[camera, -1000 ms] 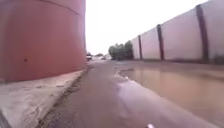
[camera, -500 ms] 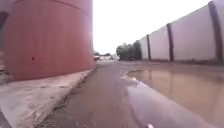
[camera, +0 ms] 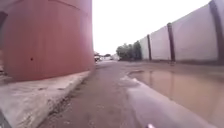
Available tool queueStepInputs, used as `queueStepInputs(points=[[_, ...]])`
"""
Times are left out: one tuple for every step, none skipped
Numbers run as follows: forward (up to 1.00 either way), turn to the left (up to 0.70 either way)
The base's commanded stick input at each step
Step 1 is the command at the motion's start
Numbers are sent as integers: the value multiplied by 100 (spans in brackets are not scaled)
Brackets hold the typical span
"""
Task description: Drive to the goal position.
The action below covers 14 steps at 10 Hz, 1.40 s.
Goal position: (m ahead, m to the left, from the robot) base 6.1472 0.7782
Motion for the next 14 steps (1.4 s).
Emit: queueStepInputs(points=[[0,50],[0,50],[0,50],[0,50],[0,50],[0,50],[0,50],[0,50],[0,50],[0,50],[0,43],[0,50],[0,50],[0,50]])
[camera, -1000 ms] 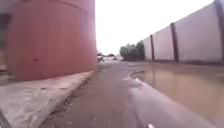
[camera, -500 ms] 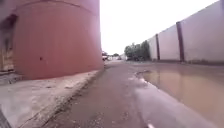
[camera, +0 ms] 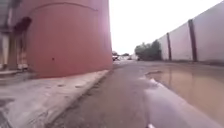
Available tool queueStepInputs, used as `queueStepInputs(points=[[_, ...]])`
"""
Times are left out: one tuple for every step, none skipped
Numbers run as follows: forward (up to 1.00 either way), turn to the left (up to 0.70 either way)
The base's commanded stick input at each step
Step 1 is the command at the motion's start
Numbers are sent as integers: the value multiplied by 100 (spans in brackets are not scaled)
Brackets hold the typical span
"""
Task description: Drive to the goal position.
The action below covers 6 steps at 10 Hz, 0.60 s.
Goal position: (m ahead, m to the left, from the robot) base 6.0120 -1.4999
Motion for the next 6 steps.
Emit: queueStepInputs(points=[[0,24],[0,0],[0,0],[50,0],[50,0],[50,0]])
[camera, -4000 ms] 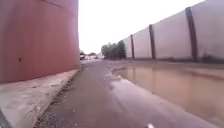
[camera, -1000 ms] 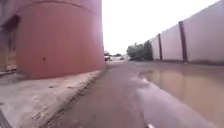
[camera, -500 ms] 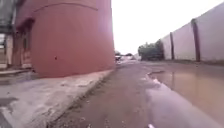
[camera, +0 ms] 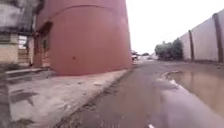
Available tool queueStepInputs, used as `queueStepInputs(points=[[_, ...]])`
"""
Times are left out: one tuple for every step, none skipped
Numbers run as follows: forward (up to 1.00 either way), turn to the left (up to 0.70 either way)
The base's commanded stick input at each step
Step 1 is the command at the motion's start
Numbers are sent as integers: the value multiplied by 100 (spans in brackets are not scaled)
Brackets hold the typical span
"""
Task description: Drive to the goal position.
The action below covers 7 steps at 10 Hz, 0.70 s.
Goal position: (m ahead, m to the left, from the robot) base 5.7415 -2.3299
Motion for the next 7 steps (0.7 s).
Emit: queueStepInputs(points=[[50,0],[50,0],[50,0],[50,0],[50,0],[50,-25],[50,-43]])
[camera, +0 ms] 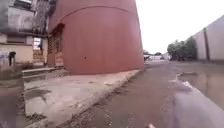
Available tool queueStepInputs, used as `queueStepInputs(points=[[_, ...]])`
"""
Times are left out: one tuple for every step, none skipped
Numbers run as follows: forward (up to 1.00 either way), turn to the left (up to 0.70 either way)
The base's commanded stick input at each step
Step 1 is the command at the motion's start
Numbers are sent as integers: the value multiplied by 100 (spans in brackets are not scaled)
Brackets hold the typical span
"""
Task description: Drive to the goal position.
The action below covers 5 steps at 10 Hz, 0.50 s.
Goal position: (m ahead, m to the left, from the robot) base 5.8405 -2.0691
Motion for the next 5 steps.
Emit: queueStepInputs(points=[[50,-50],[50,-50],[50,-50],[50,-50],[50,-50]])
